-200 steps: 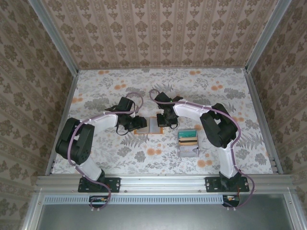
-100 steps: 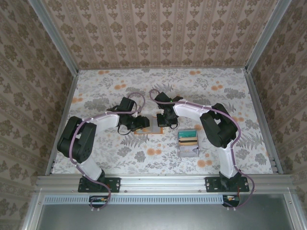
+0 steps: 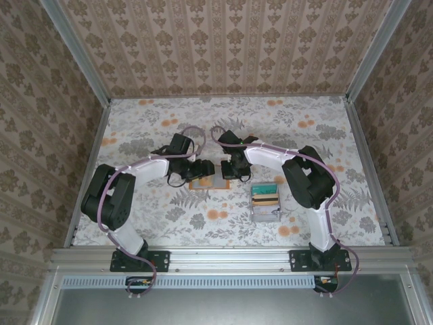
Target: Take the credit cards out of the card holder
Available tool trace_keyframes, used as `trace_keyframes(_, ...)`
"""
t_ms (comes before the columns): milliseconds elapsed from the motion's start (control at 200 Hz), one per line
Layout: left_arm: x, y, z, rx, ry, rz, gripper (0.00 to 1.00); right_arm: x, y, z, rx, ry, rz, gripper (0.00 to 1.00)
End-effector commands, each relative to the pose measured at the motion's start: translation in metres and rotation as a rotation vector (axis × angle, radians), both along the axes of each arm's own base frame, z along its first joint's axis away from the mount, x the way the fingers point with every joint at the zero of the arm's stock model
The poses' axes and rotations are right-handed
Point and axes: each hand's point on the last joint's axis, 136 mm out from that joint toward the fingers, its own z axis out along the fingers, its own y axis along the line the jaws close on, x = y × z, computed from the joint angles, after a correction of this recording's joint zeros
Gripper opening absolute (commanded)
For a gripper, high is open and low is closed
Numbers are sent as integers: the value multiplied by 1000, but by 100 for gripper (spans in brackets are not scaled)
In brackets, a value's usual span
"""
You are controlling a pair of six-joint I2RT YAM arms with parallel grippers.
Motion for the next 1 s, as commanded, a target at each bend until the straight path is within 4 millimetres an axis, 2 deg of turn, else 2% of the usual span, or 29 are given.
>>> trace_keyframes(0,1,-8,18,-28,-28,-27,67,-9,2,-14,-3,49,-7,0)
trace_keyframes(115,2,-14,22,-49,-30,-41,65,-7,-3,-11,-6,35,-28,0)
trace_keyframes(280,3,-20,24,-54,-33,-51,59,6,-13,12,11,-46,-80,1)
trace_keyframes(550,9,0,22,-26,-42,-1,42,19,-4,46,81,-131,-84,6)
trace_keyframes(660,6,10,18,-6,-40,19,34,22,10,56,148,-145,-67,9)
trace_keyframes(675,12,20,16,-2,-37,45,33,22,12,57,159,-142,-64,10)
trace_keyframes(725,12,28,13,11,-32,61,28,21,21,59,196,-128,-53,12)
trace_keyframes(875,9,42,-4,23,3,78,13,20,41,57,306,-83,-74,17)
trace_keyframes(995,6,46,-15,39,22,83,11,18,54,51,380,-39,-93,17)
